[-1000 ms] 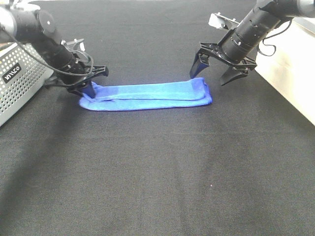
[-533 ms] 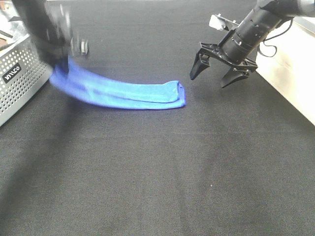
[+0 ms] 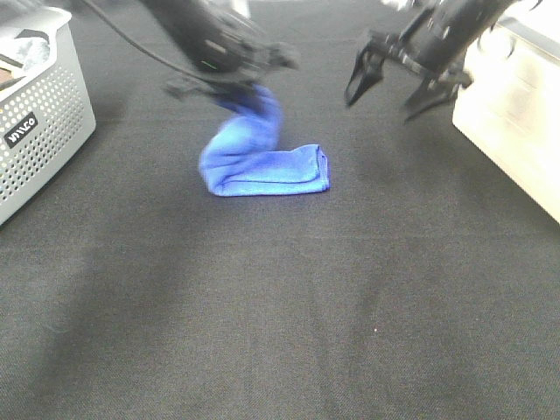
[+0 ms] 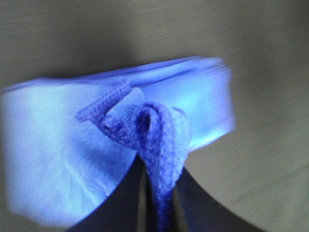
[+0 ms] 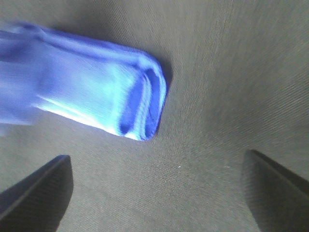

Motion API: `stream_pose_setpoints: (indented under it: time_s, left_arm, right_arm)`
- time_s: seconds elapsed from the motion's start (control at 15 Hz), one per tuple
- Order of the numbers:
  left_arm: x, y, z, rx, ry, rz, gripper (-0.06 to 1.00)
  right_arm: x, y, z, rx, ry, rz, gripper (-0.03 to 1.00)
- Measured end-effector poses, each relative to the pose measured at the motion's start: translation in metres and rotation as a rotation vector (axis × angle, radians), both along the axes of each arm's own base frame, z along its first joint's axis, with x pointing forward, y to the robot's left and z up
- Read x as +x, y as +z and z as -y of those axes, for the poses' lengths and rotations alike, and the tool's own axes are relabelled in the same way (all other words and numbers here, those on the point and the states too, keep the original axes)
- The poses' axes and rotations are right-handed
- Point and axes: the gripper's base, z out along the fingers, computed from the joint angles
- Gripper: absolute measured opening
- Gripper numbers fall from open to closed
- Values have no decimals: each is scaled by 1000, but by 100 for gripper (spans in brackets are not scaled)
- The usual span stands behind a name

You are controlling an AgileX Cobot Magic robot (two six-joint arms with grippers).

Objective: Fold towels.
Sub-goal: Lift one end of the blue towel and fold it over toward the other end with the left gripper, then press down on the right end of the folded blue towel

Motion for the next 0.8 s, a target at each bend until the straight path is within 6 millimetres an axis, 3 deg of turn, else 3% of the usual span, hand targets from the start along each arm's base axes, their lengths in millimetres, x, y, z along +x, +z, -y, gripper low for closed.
stream_pose_setpoints:
  time_s: [0.2, 0.53, 0.67, 0.8]
  left_arm:
    - [3, -23, 21, -75, 48, 15, 13]
    - [3, -28, 33, -207, 110, -37, 73]
    - [7, -23, 24, -213, 108, -44, 75]
    - [17, -8, -5, -187, 83, -23, 75]
  right_arm:
    - [-1, 2, 2, -21, -23, -7, 88]
    - [-1, 2, 3, -22, -26, -8, 88]
    - [-1, 2, 2, -20, -26, -8, 88]
    - [-1, 3, 0, 10, -32, -13, 88]
